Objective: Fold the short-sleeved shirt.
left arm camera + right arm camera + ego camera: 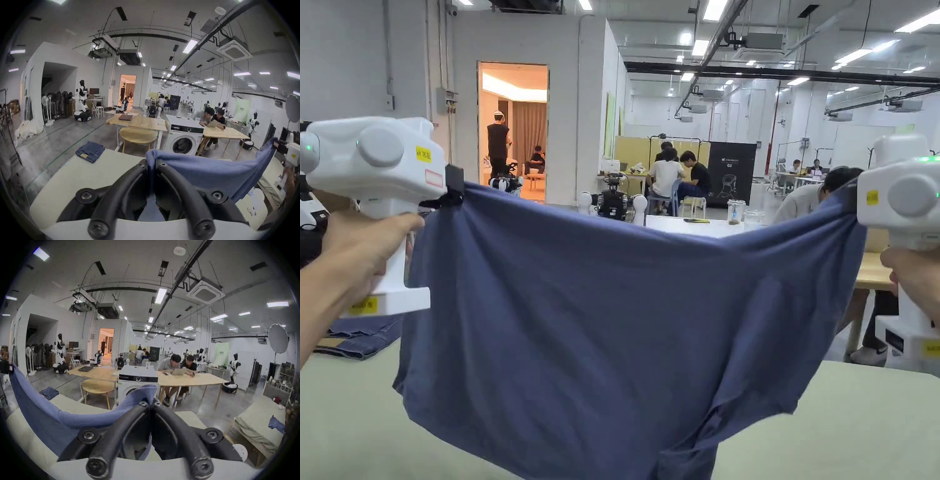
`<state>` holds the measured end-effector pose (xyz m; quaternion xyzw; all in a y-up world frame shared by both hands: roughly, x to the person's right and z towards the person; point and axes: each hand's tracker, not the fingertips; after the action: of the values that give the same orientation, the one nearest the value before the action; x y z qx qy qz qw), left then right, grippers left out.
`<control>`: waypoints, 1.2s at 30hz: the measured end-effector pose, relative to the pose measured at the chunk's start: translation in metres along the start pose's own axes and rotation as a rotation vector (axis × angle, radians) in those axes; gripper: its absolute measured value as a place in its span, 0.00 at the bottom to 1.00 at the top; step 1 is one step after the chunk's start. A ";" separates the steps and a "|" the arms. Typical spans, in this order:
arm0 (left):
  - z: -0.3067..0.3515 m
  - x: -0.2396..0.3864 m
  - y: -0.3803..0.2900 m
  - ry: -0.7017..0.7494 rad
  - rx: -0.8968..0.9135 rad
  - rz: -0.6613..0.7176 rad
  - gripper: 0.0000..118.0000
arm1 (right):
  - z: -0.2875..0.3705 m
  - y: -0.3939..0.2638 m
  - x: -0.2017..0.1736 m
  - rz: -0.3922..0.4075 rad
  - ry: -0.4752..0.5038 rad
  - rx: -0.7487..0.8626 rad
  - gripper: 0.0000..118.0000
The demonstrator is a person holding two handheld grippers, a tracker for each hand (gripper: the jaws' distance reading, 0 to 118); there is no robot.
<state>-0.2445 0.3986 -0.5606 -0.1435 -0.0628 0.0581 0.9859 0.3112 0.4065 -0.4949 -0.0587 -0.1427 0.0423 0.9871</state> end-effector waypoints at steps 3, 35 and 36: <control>0.004 0.000 0.008 0.001 0.012 -0.008 0.01 | 0.005 0.019 -0.001 0.001 -0.007 0.023 0.00; 0.196 -0.045 -0.288 -0.138 -0.121 0.063 0.01 | 0.215 -0.206 -0.011 0.073 0.127 -0.243 0.00; 0.199 -0.043 -0.297 -0.143 -0.151 0.049 0.01 | 0.220 -0.218 -0.011 0.077 0.139 -0.262 0.00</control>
<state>-0.2860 0.1650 -0.2899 -0.2142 -0.1335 0.0872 0.9637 0.2526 0.2122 -0.2607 -0.1954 -0.0758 0.0567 0.9762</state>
